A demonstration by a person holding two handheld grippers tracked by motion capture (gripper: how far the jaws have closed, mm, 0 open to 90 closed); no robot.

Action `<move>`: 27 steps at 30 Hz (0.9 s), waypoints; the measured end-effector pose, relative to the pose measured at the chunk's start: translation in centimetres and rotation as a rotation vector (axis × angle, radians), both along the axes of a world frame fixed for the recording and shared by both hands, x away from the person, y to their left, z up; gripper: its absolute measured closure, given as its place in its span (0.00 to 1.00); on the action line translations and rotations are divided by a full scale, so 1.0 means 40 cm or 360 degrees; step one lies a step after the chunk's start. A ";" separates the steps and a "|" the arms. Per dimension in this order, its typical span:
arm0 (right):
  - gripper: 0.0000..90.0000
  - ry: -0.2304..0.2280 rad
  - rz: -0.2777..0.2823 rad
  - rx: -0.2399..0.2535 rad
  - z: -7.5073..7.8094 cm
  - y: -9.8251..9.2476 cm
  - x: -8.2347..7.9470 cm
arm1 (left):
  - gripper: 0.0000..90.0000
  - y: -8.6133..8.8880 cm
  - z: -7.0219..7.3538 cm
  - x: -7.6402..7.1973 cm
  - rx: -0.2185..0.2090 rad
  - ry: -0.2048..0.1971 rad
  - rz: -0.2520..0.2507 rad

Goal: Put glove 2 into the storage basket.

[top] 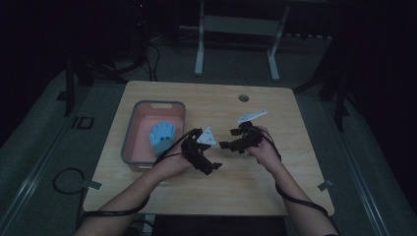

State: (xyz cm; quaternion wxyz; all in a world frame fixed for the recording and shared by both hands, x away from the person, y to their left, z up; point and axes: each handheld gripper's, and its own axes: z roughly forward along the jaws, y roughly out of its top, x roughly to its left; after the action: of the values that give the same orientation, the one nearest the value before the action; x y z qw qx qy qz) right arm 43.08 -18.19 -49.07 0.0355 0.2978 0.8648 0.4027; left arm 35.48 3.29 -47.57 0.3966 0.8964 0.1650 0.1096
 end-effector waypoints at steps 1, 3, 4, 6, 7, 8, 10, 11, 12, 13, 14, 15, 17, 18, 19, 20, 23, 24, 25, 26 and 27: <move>0.17 0.0004 -0.0003 -0.0003 -0.004 -0.004 -0.002 | 0.02 -0.003 -0.003 0.000 -0.0004 0.0006 -0.0004; 0.17 0.0006 -0.0005 0.0000 -0.008 -0.007 -0.004 | 0.02 -0.008 -0.007 -0.001 -0.0009 0.0013 -0.0009; 0.17 0.0010 -0.0009 0.0004 -0.013 -0.011 -0.005 | 0.02 -0.015 -0.011 -0.004 -0.0007 0.0013 -0.0020; 0.17 0.0012 -0.0018 -0.0003 -0.023 -0.020 -0.010 | 0.02 -0.024 -0.014 -0.008 -0.0013 0.0016 -0.0030; 0.17 0.0013 -0.0021 -0.0003 -0.027 -0.023 -0.011 | 0.02 -0.029 -0.015 -0.010 -0.0018 0.0017 -0.0043; 0.17 0.0018 -0.0024 0.0000 -0.031 -0.027 -0.013 | 0.02 -0.034 -0.016 -0.013 -0.0017 0.0014 -0.0052; 0.17 0.0031 -0.0035 0.0008 -0.040 -0.035 -0.018 | 0.02 -0.045 -0.020 -0.019 -0.0031 0.0012 -0.0065; 0.17 0.0032 -0.0038 0.0013 -0.043 -0.038 -0.019 | 0.02 -0.050 -0.023 -0.021 -0.0040 0.0014 -0.0070; 0.17 0.0038 -0.0040 0.0019 -0.046 -0.041 -0.022 | 0.02 -0.057 -0.028 -0.024 -0.0060 0.0024 -0.0079; 0.17 0.0043 -0.0042 0.0020 -0.051 -0.046 -0.025 | 0.02 -0.063 -0.032 -0.027 -0.0064 0.0031 -0.0087; 0.17 0.0046 -0.0047 0.0019 -0.055 -0.050 -0.028 | 0.02 -0.070 -0.037 -0.029 -0.0061 0.0032 -0.0100; 0.17 0.0051 -0.0045 0.0025 -0.059 -0.054 -0.031 | 0.02 -0.076 -0.042 -0.032 -0.0055 0.0035 -0.0113; 0.17 0.0055 -0.0045 0.0021 -0.066 -0.062 -0.037 | 0.02 -0.087 -0.050 -0.037 -0.0051 0.0043 -0.0126; 0.17 0.0048 -0.0045 0.0013 -0.070 -0.067 -0.040 | 0.02 -0.093 -0.055 -0.040 -0.0053 0.0050 -0.0138; 0.17 0.0046 -0.0049 0.0014 -0.074 -0.071 -0.043 | 0.02 -0.099 -0.060 -0.043 -0.0055 0.0055 -0.0146; 0.17 0.0046 -0.0049 0.0014 -0.074 -0.071 -0.043 | 0.02 -0.099 -0.060 -0.043 -0.0055 0.0055 -0.0146; 0.17 0.0033 -0.0053 0.0026 -0.084 -0.090 -0.057 | 0.02 -0.118 -0.077 -0.049 -0.0047 0.0070 -0.0167; 0.17 0.0031 -0.0055 0.0031 -0.087 -0.096 -0.060 | 0.02 -0.122 -0.082 -0.049 -0.0042 0.0069 -0.0170; 0.17 0.0033 -0.0056 0.0033 -0.090 -0.101 -0.063 | 0.02 -0.126 -0.087 -0.050 -0.0044 0.0077 -0.0168; 0.17 0.0033 -0.0063 0.0031 -0.094 -0.106 -0.066 | 0.02 -0.130 -0.091 -0.051 -0.0051 0.0079 -0.0173; 0.17 0.0024 -0.0072 0.0022 -0.097 -0.110 -0.070 | 0.02 -0.134 -0.095 -0.053 -0.0040 0.0070 -0.0184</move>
State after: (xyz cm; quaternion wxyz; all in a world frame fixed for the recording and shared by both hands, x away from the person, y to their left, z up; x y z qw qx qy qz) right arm 40.28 -22.60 -52.95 0.0361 0.3204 0.8554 0.4055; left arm 33.38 -2.06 -51.36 0.4098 0.9016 0.1229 0.0646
